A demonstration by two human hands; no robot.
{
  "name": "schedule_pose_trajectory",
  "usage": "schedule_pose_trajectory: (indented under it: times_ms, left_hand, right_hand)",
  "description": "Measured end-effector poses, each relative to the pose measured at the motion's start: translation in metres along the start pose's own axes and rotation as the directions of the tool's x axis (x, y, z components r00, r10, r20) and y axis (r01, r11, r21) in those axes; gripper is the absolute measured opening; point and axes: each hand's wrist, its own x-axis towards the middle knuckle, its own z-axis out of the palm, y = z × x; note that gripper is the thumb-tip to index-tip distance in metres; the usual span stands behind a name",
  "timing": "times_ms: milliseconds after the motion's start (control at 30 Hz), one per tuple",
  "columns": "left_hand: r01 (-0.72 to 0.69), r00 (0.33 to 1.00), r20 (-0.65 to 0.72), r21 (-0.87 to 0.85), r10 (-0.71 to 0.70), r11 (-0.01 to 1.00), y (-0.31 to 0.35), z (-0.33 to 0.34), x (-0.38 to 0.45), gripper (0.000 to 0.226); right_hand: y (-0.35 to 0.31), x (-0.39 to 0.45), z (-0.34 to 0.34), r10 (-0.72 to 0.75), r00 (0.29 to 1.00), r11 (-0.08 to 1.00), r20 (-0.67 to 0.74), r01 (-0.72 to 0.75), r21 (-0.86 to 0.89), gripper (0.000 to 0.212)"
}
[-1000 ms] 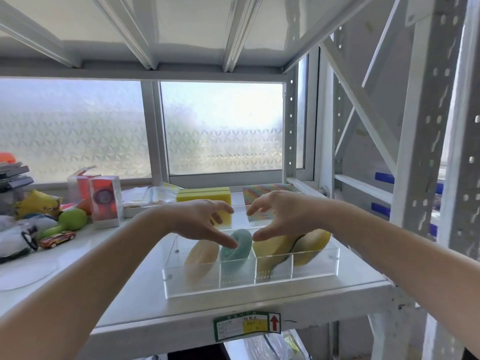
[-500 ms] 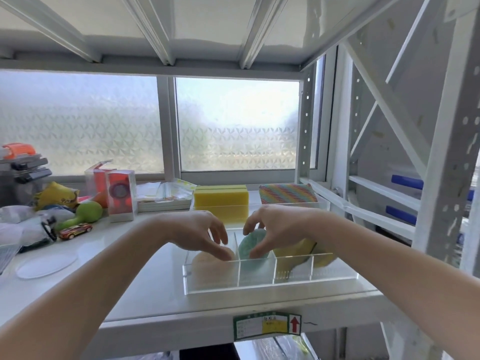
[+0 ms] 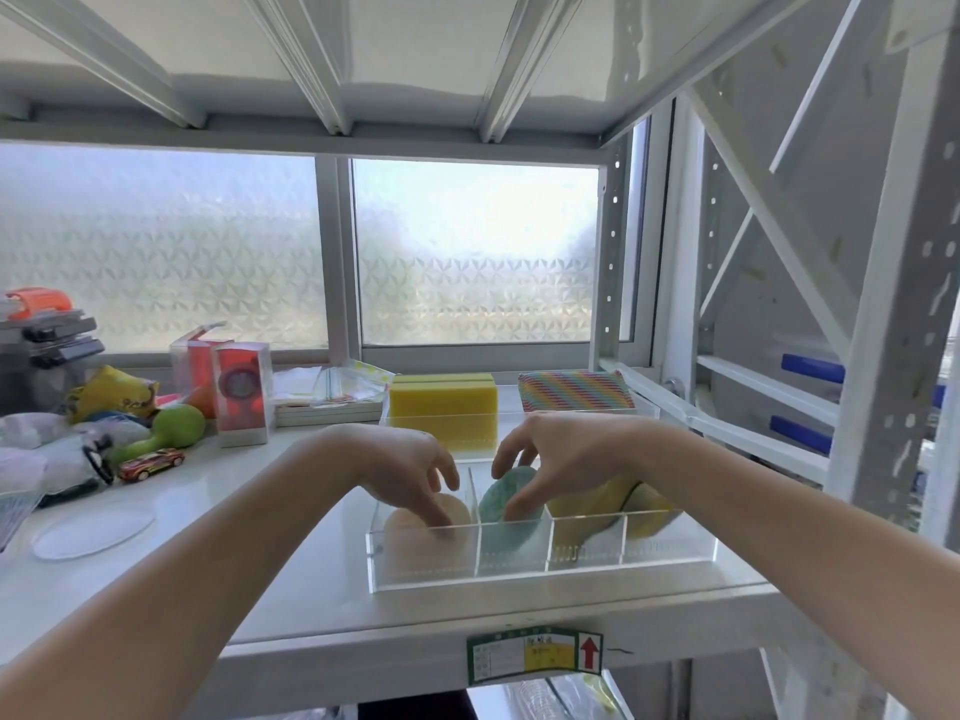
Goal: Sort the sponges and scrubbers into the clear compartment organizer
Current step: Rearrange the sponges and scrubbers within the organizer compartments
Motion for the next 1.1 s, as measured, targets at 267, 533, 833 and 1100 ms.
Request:
schedule_pose_trajectory:
  times_ms: [267, 533, 833, 1100]
  left_hand:
    - [0.003, 1.000, -0.028, 0.042, -0.002, 0.999, -0.001, 0.004, 0.006, 0.061]
    - [0.023, 1.000, -0.017, 0.049, -0.022, 0.999, 0.002, 0.004, 0.009, 0.071]
    - [-0.011, 1.000, 0.001, -0.041, 0.011, 0.999, -0.007, 0.000, 0.009, 0.066]
    - [-0.062, 0.997, -0.054, -0.069, 0.059, 0.996, -0.010, -0.002, 0.003, 0.058]
  right_hand:
    - [0.001, 0.001, 0.002, 0.006, 1.000, 1.000, -0.003, -0.006, -0.014, 0.058]
    - [0.004, 0.001, 0.003, -0.005, 1.000, 1.000, 0.003, 0.005, 0.015, 0.057]
    - [0.007, 0.003, 0.000, -0.009, 1.000, 0.999, 0.017, 0.008, 0.051, 0.059]
    - [0.009, 0.004, 0.001, -0.001, 1.000, 0.998, 0.005, 0.000, 0.060, 0.060]
